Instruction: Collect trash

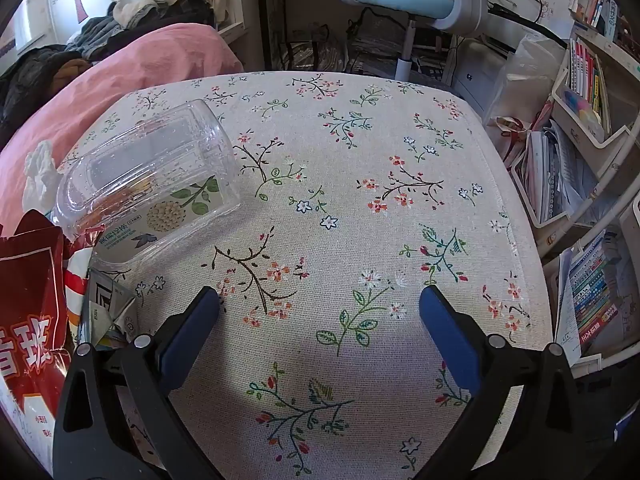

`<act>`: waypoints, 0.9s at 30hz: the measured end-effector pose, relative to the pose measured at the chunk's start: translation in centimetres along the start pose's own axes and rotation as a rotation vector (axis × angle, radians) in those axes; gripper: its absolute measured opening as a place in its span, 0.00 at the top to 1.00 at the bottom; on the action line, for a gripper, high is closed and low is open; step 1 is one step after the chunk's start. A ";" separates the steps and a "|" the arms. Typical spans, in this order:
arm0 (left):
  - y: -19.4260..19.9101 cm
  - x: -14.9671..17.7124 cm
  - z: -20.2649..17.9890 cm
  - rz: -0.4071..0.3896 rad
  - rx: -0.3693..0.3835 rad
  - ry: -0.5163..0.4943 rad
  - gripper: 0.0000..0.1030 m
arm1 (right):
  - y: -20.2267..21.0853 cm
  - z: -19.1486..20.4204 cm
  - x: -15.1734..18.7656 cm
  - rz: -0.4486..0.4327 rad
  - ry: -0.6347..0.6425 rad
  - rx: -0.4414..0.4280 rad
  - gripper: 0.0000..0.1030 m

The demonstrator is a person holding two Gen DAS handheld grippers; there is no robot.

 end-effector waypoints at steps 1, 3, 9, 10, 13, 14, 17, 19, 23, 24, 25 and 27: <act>-0.7 0.4 1.1 0.005 0.034 0.006 0.08 | 0.0 0.0 0.0 0.000 0.000 0.000 0.06; -1.2 0.7 1.9 0.005 0.044 -0.006 0.08 | -0.1 0.0 0.0 0.000 0.001 0.002 0.06; -2.0 0.6 4.3 0.017 0.078 -0.013 0.08 | -0.1 0.2 0.0 0.042 0.071 -0.022 0.07; -1.8 0.6 4.4 0.015 0.079 -0.008 0.08 | -0.1 -0.1 0.0 0.048 0.072 -0.016 0.07; -1.1 0.0 5.3 0.006 0.087 0.007 0.08 | 2.4 -1.3 0.7 -0.002 0.077 0.021 0.07; -0.9 0.0 5.5 -0.001 0.088 0.013 0.08 | 3.3 -1.4 0.8 -0.023 0.081 0.031 0.07; 0.0 -0.2 5.8 -0.018 0.091 0.033 0.08 | 6.3 -1.6 1.6 -0.082 0.102 0.059 0.07; 0.2 -0.2 6.1 -0.026 0.097 0.046 0.08 | 8.5 -1.3 2.4 -0.123 0.118 0.069 0.07; 0.8 0.1 6.7 -0.045 0.097 0.059 0.08 | 13.6 -0.2 4.0 -0.222 0.137 0.075 0.07; 0.9 0.2 6.9 -0.048 0.097 0.062 0.08 | 14.9 0.1 4.5 -0.248 0.138 0.072 0.07; 0.9 0.2 7.0 -0.049 0.096 0.065 0.08 | 15.7 0.4 4.9 -0.264 0.141 0.070 0.07; 0.9 0.4 7.2 -0.050 0.099 0.075 0.08 | 17.5 1.3 5.7 -0.303 0.159 0.063 0.07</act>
Point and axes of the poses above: each gripper's, at about its wrist camera, not at the fingertips, and y roughly against the way its jaws point, z to its left, x to its underside, the point moved 5 cm from there along -y, roughly the way its jaws point, and after that the axes turned 15 degrees about z, right-handed, at the moved point
